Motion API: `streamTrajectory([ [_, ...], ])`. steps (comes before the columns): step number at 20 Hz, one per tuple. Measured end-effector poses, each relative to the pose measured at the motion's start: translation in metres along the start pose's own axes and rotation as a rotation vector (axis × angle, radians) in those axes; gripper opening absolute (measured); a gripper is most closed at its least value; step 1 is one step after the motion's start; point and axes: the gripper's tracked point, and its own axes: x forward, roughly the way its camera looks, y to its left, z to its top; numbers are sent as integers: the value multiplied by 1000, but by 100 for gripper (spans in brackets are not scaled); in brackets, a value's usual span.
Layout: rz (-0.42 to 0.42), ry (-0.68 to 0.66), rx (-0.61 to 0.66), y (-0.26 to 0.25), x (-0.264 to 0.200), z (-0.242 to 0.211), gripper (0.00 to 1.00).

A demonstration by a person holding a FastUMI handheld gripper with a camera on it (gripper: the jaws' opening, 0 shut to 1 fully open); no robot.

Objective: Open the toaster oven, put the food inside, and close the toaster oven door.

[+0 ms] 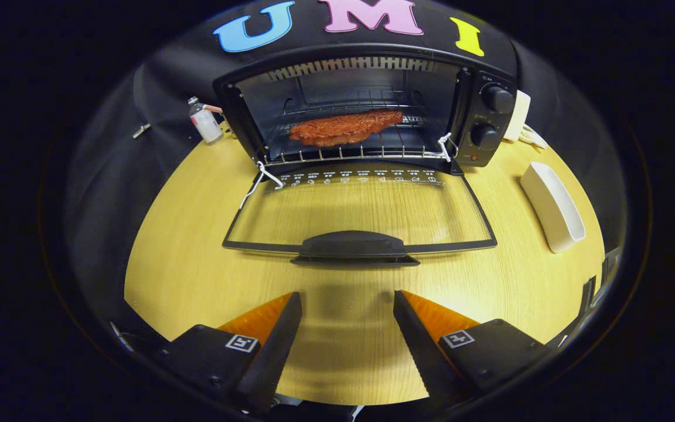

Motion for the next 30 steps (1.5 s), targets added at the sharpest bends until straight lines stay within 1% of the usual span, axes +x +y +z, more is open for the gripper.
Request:
streamTrajectory([
  [4, -45, 1, -12, -4, 10, 3, 97],
  [6, -85, -4, -29, -10, 17, 7, 95],
  [7, -87, -11, -36, -10, 19, 10, 94],
  [8, -93, -12, -28, -11, 21, 11, 97],
  [11, -122, -24, 16, -10, 21, 14, 97],
  [14, -94, -18, -16, -10, 20, 14, 98],
  [17, -85, -3, 22, -12, 20, 16, 96],
  [19, -88, -2, 15, -13, 16, 18, 99],
  [25, -86, -51, 17, -9, -6, 30, 99],
  [30, -70, -134, 25, -5, -30, 52, 99],
])
